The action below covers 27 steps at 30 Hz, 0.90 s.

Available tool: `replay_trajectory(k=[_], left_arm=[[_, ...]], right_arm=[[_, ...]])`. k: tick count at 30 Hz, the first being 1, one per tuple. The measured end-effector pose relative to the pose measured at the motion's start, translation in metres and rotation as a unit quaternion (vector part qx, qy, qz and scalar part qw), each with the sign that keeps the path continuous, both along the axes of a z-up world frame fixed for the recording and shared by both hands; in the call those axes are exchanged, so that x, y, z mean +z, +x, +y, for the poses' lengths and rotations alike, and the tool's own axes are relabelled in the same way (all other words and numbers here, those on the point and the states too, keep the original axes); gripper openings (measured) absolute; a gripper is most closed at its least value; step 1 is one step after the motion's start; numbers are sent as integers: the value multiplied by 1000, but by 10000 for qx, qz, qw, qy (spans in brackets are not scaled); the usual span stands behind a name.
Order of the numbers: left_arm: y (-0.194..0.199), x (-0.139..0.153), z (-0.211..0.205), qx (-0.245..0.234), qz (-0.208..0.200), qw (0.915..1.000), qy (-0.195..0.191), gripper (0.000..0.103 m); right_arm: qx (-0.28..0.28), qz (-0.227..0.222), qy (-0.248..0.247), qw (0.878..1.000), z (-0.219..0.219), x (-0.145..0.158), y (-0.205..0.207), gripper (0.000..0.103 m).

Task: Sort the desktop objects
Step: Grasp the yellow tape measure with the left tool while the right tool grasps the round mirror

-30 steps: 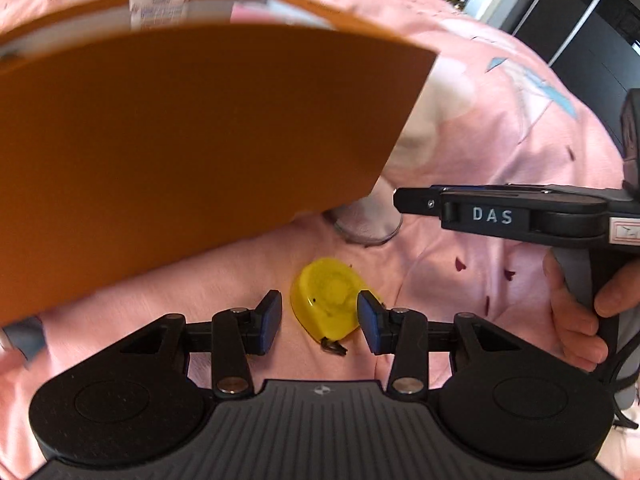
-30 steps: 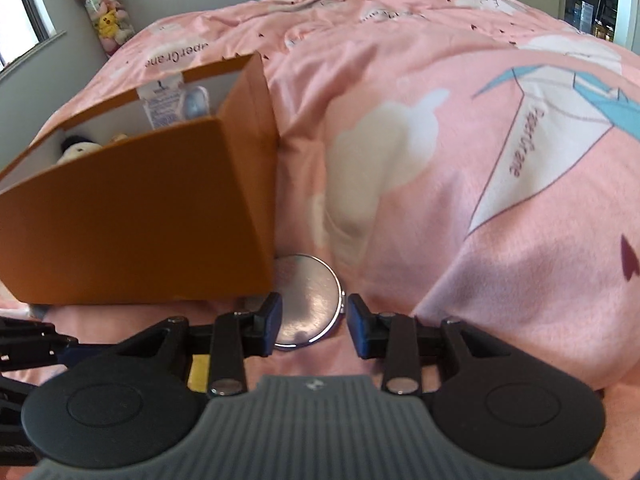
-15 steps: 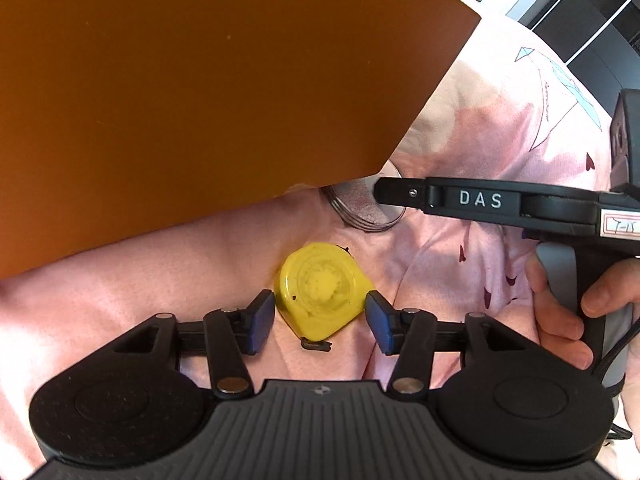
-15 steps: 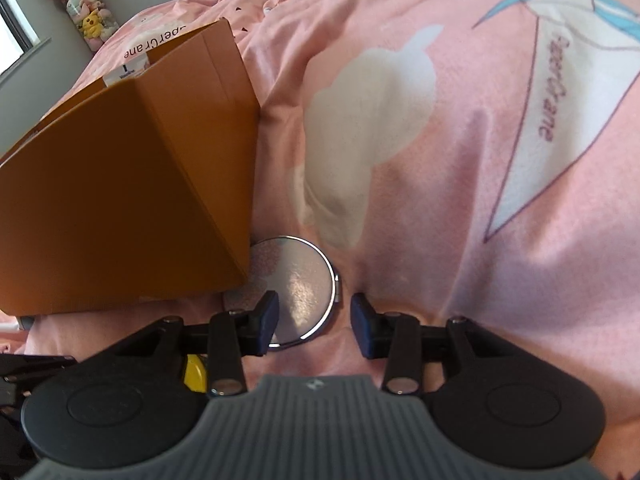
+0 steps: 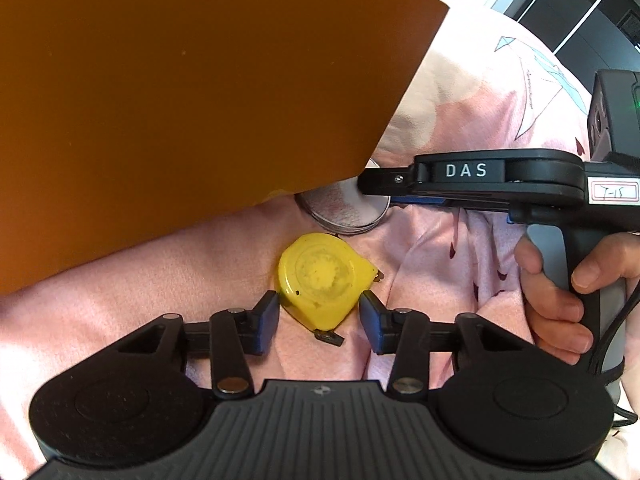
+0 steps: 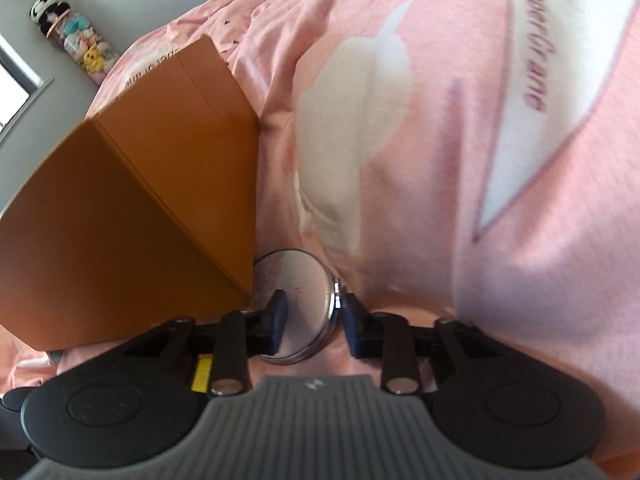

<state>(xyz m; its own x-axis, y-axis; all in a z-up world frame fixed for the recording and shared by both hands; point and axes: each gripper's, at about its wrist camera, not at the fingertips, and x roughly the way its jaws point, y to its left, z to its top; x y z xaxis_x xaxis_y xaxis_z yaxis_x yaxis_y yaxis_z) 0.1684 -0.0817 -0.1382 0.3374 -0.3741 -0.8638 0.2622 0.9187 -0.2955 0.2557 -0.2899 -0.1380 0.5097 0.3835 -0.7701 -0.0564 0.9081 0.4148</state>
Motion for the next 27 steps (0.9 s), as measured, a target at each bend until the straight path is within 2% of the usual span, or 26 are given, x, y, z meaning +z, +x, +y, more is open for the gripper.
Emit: replay_trajectory(k=[2,4,5,6,7,12,17,20,22,23,24,25,27], left_arm=[[-3,3,1,-15,-10,10000,-27,48],[-6,7,2,-43,-19,10000,-37,39],[-7,8,3,-62,-10,10000,-50,32],[-8,9,4,-91,41,9999,-90,14],[-9,10,5,-110,88,9998,-152,8],[-15,17,6,-184,3,9995,-254,4],[-15,19,3,-193,-17,9993,-305,4],[-11,16,5,3,138,9995,-293,9],[-11,15,13,175,210,9990,-346,30],[-9,13,15,274,247,9985,-397,35],[-6,11,15,353,308,9977,-493,41],[-1,7,16,430,395,9963,-626,49],[10,-9,14,635,573,9925,-873,52]], right_arm=[[-46,-53,25,10000,-1,5,-5,20],[-90,-120,32,9999,-1,11,-12,16],[-111,-161,34,9998,-2,15,-15,12],[-133,-203,50,9997,-2,20,-19,10],[-161,-238,33,9996,-2,24,-22,9],[-131,-393,-99,9991,1,47,-38,0],[72,-469,-351,9983,-3,65,-55,0],[-17,-254,-350,9991,-6,59,-49,8],[-92,-64,-231,9997,-10,50,-42,17],[-143,47,-136,9998,-12,44,-37,32],[-200,153,-69,9997,-13,39,-33,37],[-240,236,-55,9994,-14,34,-29,36],[-313,361,-95,9988,-15,26,-24,37]])
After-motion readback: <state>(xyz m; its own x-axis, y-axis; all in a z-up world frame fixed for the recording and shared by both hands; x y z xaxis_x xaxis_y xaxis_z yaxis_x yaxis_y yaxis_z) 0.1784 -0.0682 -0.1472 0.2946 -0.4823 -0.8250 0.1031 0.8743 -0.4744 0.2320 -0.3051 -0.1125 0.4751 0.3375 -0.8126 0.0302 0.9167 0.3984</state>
